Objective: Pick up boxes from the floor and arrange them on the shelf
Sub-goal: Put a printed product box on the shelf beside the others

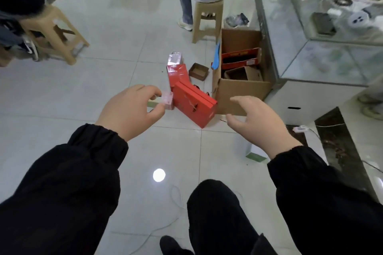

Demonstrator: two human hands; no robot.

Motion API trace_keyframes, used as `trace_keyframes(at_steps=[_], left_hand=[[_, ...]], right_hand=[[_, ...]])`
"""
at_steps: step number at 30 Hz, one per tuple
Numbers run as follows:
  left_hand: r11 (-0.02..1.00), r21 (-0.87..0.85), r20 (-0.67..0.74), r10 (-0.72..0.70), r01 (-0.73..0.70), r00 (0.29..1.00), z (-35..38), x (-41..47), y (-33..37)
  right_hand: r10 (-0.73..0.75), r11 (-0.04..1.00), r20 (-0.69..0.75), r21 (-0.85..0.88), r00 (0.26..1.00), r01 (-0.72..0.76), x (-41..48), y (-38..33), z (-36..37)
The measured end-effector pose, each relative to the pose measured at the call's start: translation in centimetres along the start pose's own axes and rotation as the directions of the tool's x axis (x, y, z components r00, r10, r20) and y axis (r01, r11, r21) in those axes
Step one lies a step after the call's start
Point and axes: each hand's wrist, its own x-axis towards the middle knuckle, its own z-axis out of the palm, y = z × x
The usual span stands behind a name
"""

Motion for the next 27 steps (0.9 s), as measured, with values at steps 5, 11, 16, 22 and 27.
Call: trace_keyframes(at_steps=[5,11,16,22,27], left_hand=[[0.998,-0.005,0.058,0.056,-0.055,0.997,1.7,6.3,-0.6],[0.998,0.049,0.107,0.042,-0.048,0.993,3.8,17.5,-2.2],[0.996,0.05,0.111,-0.078,0.073,0.991,5.2,28.1,-5.4],[0.973,0.005,0.162,-0.227,0.229,0.96,8.3,35.5,-10.5],[0.94,-0.033,0.204,-0.327,0.341,0.923,10.5,39.6,-17.6]], right_hand=[[0.098,0.995,-0.004,-0.018,0.995,-0.098,3.1,2.8,0.5],[0.09,0.996,0.032,0.023,0.995,-0.091,13.9,4.2,2.0],[0.0,0.997,0.129,0.08,0.992,-0.01,28.0,3.8,3.0],[-0.05,0.996,0.267,0.088,0.962,0.028,39.8,3.2,6.7],[-0.035,0.991,0.335,0.134,0.942,-0.011,47.5,1.3,11.9]])
